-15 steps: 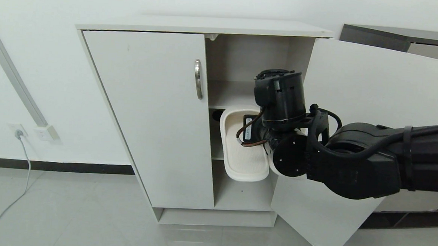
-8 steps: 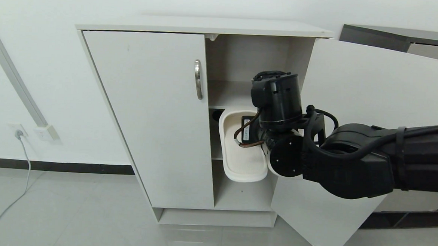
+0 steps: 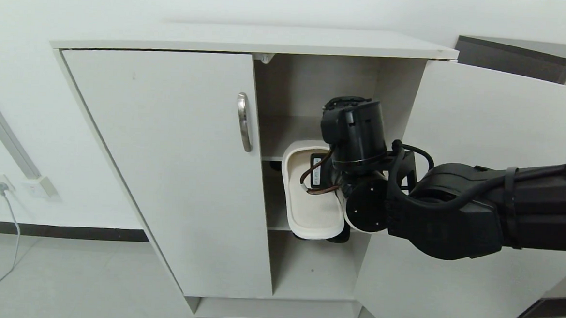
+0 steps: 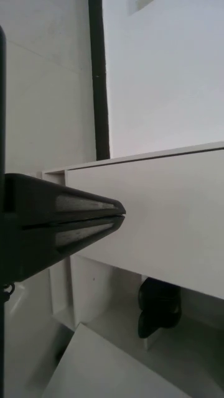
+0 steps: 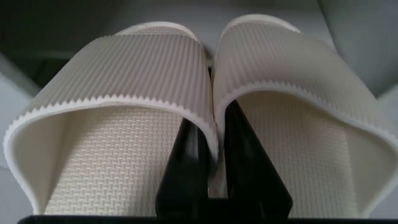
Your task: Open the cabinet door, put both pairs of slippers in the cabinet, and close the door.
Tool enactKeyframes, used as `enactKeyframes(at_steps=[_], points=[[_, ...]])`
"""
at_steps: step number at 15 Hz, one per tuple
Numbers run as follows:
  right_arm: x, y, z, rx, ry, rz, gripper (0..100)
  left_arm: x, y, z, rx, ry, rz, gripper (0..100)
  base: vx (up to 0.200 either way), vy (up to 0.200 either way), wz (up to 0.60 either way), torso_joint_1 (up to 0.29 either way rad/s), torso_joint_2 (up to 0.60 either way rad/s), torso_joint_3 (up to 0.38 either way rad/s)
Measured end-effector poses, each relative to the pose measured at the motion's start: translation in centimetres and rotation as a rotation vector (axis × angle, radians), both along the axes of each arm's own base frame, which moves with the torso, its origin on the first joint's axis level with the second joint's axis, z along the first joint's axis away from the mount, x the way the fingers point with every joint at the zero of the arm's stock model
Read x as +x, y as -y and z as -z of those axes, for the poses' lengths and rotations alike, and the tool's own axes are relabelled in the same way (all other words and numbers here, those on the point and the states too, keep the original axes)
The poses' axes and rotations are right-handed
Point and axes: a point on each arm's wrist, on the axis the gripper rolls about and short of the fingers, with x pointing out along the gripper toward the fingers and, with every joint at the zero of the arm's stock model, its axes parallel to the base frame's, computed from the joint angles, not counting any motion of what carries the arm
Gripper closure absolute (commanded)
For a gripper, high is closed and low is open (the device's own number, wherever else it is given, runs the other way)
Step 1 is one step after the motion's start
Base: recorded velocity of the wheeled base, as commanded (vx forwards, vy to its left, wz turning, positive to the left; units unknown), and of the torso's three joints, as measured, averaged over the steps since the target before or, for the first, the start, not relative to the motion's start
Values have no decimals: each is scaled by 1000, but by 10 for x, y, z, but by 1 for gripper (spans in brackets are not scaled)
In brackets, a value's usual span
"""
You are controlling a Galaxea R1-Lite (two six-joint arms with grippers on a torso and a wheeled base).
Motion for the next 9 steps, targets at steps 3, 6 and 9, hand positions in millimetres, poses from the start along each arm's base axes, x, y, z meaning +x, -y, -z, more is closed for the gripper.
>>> enactKeyframes(at_steps=[3, 6, 9], points=[[0, 0, 2, -4, -4, -1, 100, 0, 0, 0, 0, 0, 0, 100, 200, 0, 0, 4, 2, 2], [3, -2, 4, -2, 3, 2, 100, 0, 0, 0, 0, -1, -1, 100, 200, 0, 0, 1, 2, 4], [7, -4, 6, -2, 4, 7, 100, 0, 0, 0, 0, 0, 0, 100, 0, 0, 0, 0, 0, 0]])
